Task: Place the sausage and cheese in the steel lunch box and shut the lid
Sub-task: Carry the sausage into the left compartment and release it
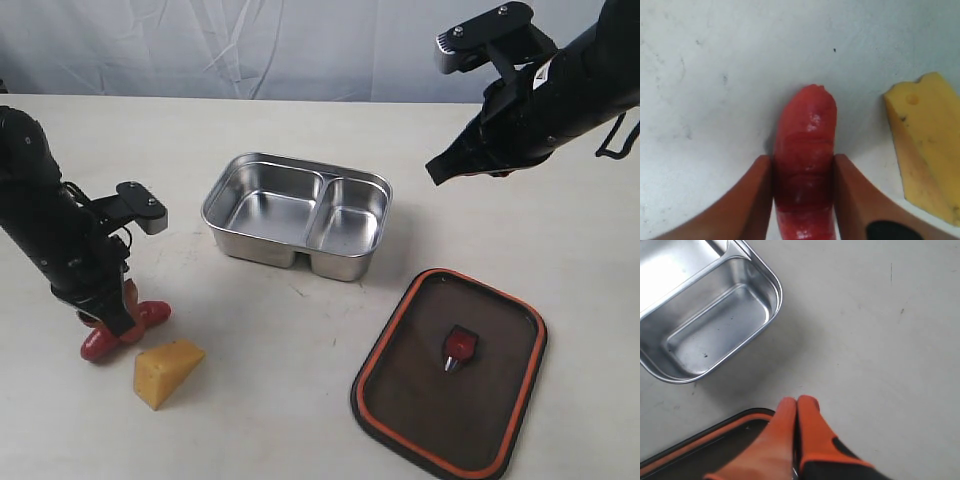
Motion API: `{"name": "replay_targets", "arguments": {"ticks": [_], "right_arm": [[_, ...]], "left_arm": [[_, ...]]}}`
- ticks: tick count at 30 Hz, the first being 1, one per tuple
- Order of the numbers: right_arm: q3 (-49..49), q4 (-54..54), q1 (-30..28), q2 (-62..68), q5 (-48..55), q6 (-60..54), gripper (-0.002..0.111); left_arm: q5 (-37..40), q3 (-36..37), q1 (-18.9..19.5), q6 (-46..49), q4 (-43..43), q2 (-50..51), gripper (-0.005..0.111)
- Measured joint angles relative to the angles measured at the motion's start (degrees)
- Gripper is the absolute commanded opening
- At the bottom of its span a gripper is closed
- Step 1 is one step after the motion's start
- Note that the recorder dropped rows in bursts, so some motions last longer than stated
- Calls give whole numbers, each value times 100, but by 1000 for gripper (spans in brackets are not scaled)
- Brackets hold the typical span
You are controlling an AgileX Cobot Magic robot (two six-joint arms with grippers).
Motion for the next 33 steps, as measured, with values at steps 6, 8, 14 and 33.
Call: {"name": "replay_targets", "arguments": {"ticks": [6,8,14,33], "right_arm": [[0,0,0,0,0,0,-1],[0,0,0,0,0,0,-1],[0,0,0,0,0,0,-1],[0,0,0,0,0,0,-1]], "left_arm": [[57,0,0,-58,-405,-199,0],[23,0,0,-58,-472,-431,0],[-870,-43,-12,-58,-1094,-1324,0],[-1546,-2347,-701,560,-2090,490,1]]}}
